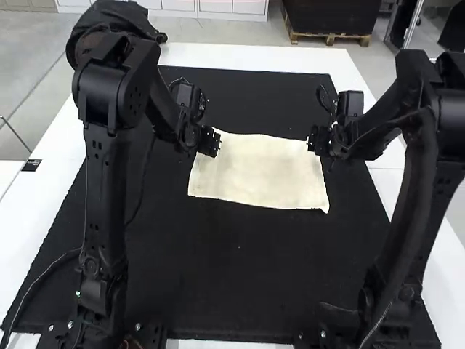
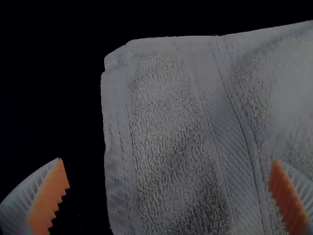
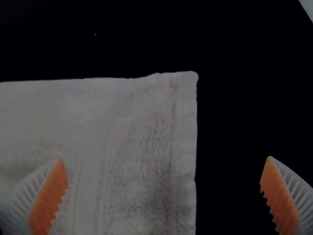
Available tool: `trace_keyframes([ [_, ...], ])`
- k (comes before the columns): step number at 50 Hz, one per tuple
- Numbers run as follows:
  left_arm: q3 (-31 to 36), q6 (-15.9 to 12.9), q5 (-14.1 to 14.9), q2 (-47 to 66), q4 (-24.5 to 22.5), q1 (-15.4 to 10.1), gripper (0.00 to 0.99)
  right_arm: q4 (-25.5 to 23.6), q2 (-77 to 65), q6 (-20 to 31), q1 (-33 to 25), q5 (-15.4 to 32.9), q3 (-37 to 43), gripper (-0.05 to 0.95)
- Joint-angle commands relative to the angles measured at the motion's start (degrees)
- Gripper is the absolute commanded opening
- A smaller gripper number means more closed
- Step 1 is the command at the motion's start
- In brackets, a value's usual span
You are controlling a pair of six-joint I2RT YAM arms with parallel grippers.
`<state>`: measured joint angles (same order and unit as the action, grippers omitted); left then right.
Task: Fold the towel.
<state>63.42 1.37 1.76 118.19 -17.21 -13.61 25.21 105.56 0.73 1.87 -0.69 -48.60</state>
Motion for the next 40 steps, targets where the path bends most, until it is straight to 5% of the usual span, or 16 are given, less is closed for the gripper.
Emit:
trace_keyframes([
  [1, 2.94, 0.30, 0.53, 0.90, -0.45, 0.07, 0.957, 1.33, 2.20, 0.67, 0.24, -0.28, -2.20, 0.91],
  [40, 11.29, 0.39, 0.44, 9.16, 0.60, 0.42, 0.952, 3.18, 15.03, 1.82, 0.06, -0.28, -11.61, 0.91],
])
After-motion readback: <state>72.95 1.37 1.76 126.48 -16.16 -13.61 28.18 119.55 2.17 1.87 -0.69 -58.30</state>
